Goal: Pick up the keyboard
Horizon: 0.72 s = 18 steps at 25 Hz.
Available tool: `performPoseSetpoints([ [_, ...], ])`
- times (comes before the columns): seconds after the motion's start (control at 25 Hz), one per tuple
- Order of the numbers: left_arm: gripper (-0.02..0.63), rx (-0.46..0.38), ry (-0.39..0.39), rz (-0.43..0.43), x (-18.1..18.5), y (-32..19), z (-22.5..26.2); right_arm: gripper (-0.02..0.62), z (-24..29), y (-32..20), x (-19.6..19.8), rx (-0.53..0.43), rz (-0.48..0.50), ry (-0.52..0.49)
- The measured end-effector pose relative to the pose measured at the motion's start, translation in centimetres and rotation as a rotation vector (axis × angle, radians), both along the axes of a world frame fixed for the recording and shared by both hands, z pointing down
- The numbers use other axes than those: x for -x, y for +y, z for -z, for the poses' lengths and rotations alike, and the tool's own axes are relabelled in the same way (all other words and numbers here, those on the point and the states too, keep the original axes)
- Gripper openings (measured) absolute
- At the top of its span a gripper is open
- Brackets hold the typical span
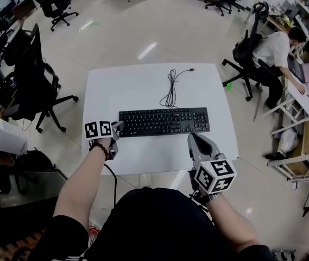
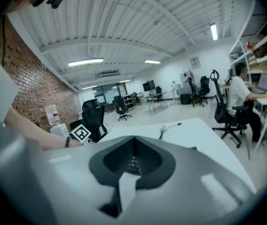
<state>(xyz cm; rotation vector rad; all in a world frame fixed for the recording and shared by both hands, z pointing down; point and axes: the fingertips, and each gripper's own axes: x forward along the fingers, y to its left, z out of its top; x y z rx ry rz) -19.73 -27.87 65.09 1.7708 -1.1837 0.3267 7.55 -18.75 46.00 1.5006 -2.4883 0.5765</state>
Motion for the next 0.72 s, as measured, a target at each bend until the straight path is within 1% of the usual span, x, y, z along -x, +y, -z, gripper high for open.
performPoseSetpoints([
  [0.08,0.127,0.03,0.024,-0.009,0.1,-0.3,-1.0,0.003,-0.3,-0.6,0.2,0.01,-0.018,0.002],
  [0.2,0.127,0.052,0.048,-0.013,0.2,-0.7,-1.9,0.003,-0.9,-1.3,0.4,0.026,-0.035,0.006],
  [0.32,0.09,0.062,0.071,-0.014,0.5,-0.7,-2.2,0.003,-1.6,-1.8,0.5,0.049,-0.052,0.0],
  [0.4,0.083,0.063,0.085,-0.018,0.5,-0.8,-2.1,0.003,-2.1,-2.1,0.6,0.066,-0.059,-0.007],
  [0.56,0.091,0.067,0.065,-0.019,0.6,-0.8,-2.4,0.003,-2.5,-2.4,0.9,0.082,-0.065,-0.015],
  [0.72,0.095,0.084,0.077,-0.017,0.7,-0.9,-2.9,0.003,-2.5,-2.5,1.0,0.081,-0.07,-0.011],
])
